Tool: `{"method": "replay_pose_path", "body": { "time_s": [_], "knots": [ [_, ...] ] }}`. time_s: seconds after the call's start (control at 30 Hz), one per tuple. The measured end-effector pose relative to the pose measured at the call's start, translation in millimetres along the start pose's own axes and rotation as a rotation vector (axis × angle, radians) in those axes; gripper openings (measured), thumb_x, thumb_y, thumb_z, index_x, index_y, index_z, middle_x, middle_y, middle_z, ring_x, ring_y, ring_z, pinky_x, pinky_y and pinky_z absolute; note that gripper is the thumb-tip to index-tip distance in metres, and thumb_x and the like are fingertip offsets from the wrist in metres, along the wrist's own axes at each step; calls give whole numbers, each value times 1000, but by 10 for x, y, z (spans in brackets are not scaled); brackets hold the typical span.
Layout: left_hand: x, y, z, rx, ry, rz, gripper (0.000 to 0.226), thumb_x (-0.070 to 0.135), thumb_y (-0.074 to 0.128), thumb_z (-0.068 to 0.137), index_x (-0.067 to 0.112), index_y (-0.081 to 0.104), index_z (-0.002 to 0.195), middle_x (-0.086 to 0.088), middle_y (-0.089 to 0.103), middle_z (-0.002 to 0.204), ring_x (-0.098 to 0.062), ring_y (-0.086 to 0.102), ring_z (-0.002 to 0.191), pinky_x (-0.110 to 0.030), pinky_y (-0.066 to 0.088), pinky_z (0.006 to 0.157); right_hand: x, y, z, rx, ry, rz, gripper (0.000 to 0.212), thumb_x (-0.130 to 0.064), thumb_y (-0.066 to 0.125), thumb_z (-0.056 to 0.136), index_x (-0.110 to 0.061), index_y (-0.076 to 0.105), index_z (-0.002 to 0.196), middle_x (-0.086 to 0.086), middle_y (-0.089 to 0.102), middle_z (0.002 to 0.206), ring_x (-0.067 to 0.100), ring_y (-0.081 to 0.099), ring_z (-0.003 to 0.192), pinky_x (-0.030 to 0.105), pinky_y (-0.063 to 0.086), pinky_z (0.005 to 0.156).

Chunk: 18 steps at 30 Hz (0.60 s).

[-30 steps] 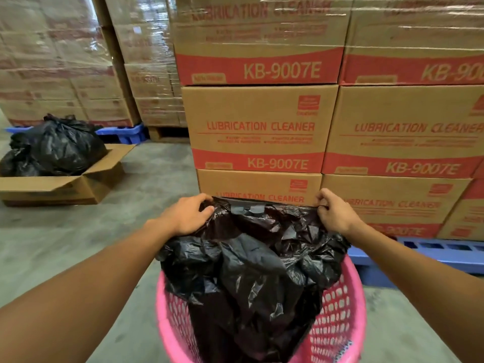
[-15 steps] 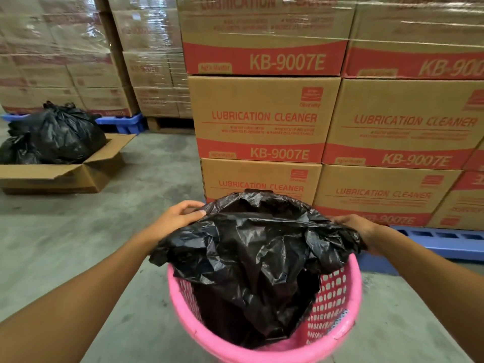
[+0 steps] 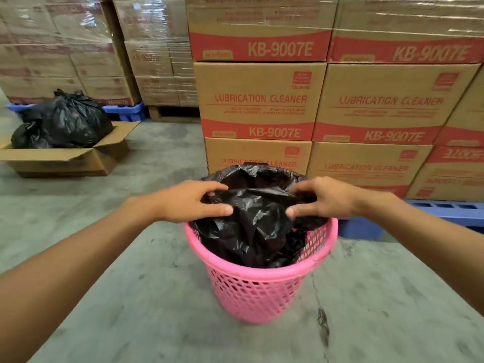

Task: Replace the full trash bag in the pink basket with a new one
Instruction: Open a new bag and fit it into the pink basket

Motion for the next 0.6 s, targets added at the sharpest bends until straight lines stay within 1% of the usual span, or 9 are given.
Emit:
{"method": "replay_pose_path", "body": {
  "time_s": [0.03,0.07,0.1,0.13,0.2,0.3,0.4,0.5,0.6],
  "knots": [
    [-7,60,-83,0,4,39,78,71,55,76,35,41,144,12,55,132,-7,53,117,-27,42,100,24,84,-104,66,-47,-29,35,-59,59,84,-26,67,92,-9,70,83,11,63,77,34,51,75],
    [-30,122,-170,13,24,80,80,74,57,74,36,42,143,13,54,135,-8,50,120,-31,41,104,66,170,-221,136,-98,-56,38,-60,55,86,-23,63,82,-7,66,73,13,60,69,37,50,67],
    [-55,193,-268,25,59,122,78,77,57,71,39,44,138,16,55,132,-7,49,120,-33,40,104,118,257,-349,188,-150,-78,42,-62,51,86,-23,59,78,-7,61,70,13,56,67,39,48,64],
    [-92,267,-359,33,102,163,76,82,56,67,43,47,132,18,55,126,-5,47,116,-33,39,103,161,335,-466,219,-204,-86,43,-65,50,86,-23,57,79,-10,57,72,11,53,69,38,46,64],
    [-163,428,-493,56,194,247,70,86,56,64,45,48,120,21,54,113,-5,45,105,-34,42,94,229,469,-651,240,-317,-140,43,-65,56,85,-22,55,86,-12,46,80,12,45,75,33,42,68],
    [-258,593,-531,177,278,287,59,75,61,69,38,53,113,17,52,104,-8,41,96,-36,45,83,324,599,-732,296,-424,-277,41,-61,63,83,-24,47,90,-5,40,85,18,39,77,32,38,68],
    [-299,637,-478,294,313,219,46,67,65,70,35,58,102,17,50,97,-9,41,92,-36,47,77,381,634,-678,367,-410,-285,43,-61,56,85,-19,53,94,0,47,88,20,39,78,31,37,67],
    [-316,678,-409,386,353,207,34,60,68,75,33,54,90,14,48,90,-14,42,87,-41,48,70,414,666,-598,399,-393,-263,44,-58,52,88,-14,58,95,-2,47,89,20,39,80,32,38,68],
    [-333,726,-370,478,356,221,31,52,69,79,26,56,89,15,48,85,-16,44,83,-43,50,64,410,703,-536,469,-381,-289,43,-55,51,87,-13,60,89,-3,47,84,19,37,78,31,37,65]
  ]
}}
Point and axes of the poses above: each hand's wrist, its own z-axis towards the middle knuckle, its own y-axis out of the palm, x = y × z, the point moved 1 cm from there along z, towards the middle knuckle
